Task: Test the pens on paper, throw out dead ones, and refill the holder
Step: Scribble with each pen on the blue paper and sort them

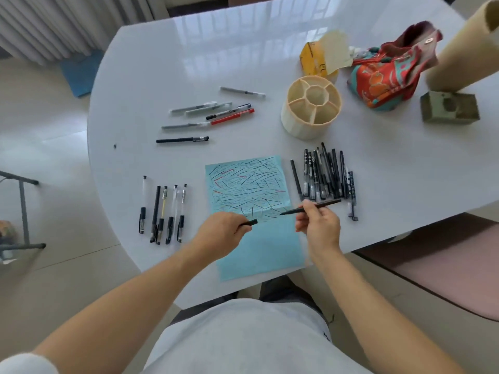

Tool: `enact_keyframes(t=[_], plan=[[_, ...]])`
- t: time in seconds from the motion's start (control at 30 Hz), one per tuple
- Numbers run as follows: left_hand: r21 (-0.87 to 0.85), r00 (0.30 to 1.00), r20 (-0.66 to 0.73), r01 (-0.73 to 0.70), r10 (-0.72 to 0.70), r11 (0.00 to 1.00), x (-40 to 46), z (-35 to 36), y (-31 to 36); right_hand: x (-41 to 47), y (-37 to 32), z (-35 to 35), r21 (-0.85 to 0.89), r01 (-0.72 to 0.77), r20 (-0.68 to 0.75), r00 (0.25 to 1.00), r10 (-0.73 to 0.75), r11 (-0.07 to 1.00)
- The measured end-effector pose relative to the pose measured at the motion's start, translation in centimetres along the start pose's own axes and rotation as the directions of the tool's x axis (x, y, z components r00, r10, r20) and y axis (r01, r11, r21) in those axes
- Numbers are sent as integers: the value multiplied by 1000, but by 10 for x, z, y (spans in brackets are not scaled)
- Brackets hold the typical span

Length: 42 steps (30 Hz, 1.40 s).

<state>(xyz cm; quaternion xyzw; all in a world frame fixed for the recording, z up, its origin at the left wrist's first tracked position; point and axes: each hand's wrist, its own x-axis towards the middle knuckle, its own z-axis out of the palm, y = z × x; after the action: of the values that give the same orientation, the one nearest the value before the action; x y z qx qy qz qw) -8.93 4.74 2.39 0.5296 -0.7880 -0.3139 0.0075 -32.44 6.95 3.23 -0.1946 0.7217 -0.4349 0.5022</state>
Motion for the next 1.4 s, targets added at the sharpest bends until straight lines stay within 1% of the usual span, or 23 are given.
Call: enact_keyframes(t=[0.03, 0.07, 0.1, 0.17, 0.23, 0.3, 0.43, 0.67, 0.77, 0.83, 0.9, 0.93, 1.0, 1.07, 1.13, 1.23, 1.4], plan=[[32, 1000, -7, 23, -22, 999, -3, 2, -6, 7, -3, -13, -24, 19, -41, 999, -20, 1000], [52, 1000, -12, 29, -29, 998, -7, 3, -12, 13, -5, -23, -68, 46, -46, 998, -49, 997], [56, 1000, -25, 13, -12, 998, -10, 4, -17, 17, -5, -31, -122, 78, -22, 996, -81, 989], [44, 992, -97, -75, 79, 996, -13, 8, -22, 17, -1, -34, -200, 152, 64, 988, -141, 968], [66, 981, -131, -134, 142, 989, -10, 13, -18, 10, 6, -29, -293, 243, 144, 967, -208, 925], [76, 984, -96, -140, 147, 987, -7, 16, -14, 6, 14, -23, -362, 315, 185, 947, -263, 877], [57, 991, -42, -121, 123, 991, -6, 24, -13, 3, 28, -20, -437, 406, 213, 914, -346, 802], [39, 993, -54, -100, 102, 994, -6, 27, -14, 8, 34, -22, -524, 493, 296, 870, -394, 694], [33, 995, -45, -90, 92, 995, -6, 27, -14, 13, 28, -25, -542, 453, 207, 888, -411, 707], [34, 995, -41, -88, 89, 996, -6, 27, -15, 14, 22, -28, -538, 426, 157, 899, -409, 728], [25, 995, -41, -85, 86, 996, -5, 26, -14, 11, 16, -29, -505, 395, 139, 915, -380, 767], [15, 995, -48, -83, 84, 996, -5, 26, -14, 8, 13, -28, -464, 375, 133, 925, -355, 802], [-6, 994, -77, -81, 80, 997, -4, 25, -13, -1, 8, -23, -322, 323, 147, 946, -289, 890], [-26, 991, -104, -82, 79, 996, -4, 24, -12, -10, 4, -16, -177, 257, 217, 952, -217, 950], [-46, 988, -124, -97, 91, 994, -5, 21, -10, -18, 2, -9, -106, 214, 285, 942, -177, 971], [-60, 980, -159, -126, 115, 990, -6, 17, -7, -24, -1, 1, -90, 198, 350, 924, -155, 976], [-57, 973, -192, -145, 132, 988, -10, 12, -5, -23, -3, 9, -68, 153, 366, 923, -118, 986]])
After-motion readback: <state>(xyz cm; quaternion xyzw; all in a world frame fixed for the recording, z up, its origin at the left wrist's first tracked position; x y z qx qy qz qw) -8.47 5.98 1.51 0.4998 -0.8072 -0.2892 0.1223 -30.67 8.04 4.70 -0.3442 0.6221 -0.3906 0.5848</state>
